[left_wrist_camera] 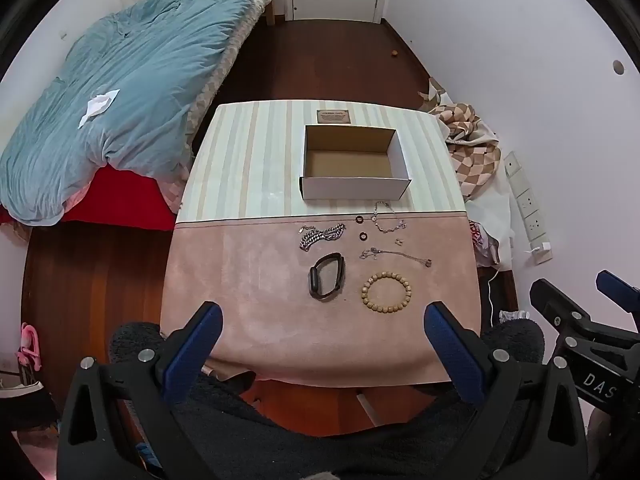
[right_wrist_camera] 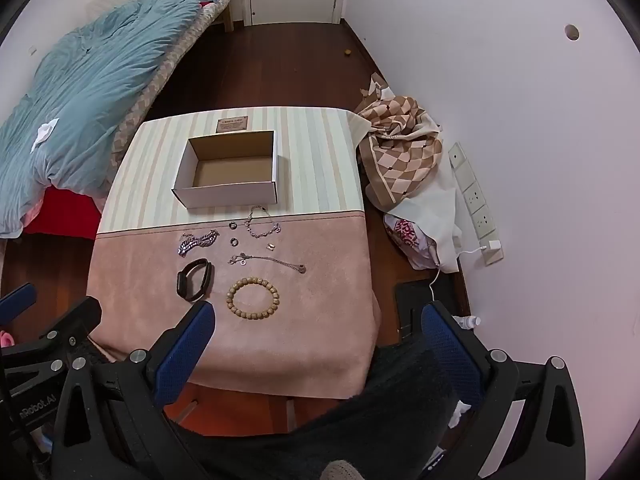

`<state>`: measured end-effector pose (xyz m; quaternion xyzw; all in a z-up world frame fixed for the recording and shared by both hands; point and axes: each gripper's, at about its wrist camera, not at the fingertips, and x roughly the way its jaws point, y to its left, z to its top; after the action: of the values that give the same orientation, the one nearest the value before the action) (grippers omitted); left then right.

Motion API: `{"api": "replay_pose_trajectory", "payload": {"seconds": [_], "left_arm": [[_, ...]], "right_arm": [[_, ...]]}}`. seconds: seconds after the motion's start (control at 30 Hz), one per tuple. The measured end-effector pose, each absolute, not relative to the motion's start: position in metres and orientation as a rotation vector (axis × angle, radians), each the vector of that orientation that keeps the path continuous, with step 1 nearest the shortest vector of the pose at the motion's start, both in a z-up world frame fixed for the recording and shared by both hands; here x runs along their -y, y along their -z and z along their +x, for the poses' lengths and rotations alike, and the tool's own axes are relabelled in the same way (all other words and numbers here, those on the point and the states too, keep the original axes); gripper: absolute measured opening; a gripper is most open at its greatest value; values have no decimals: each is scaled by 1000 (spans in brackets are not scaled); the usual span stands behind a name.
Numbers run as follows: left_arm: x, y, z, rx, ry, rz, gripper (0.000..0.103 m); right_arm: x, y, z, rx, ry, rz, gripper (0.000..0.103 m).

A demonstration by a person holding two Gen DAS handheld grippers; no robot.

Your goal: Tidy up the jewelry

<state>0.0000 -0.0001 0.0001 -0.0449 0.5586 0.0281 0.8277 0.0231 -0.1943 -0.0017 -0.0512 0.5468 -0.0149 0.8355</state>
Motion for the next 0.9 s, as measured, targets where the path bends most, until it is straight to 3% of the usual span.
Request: {"api": "replay_pose_trajectory", "payload": {"seconds": [0.9], "left_arm": [[1, -6, 1, -1179, -56, -95, 103]], "right_arm": [[198, 0, 21, -1153, 25, -100, 103]]}}
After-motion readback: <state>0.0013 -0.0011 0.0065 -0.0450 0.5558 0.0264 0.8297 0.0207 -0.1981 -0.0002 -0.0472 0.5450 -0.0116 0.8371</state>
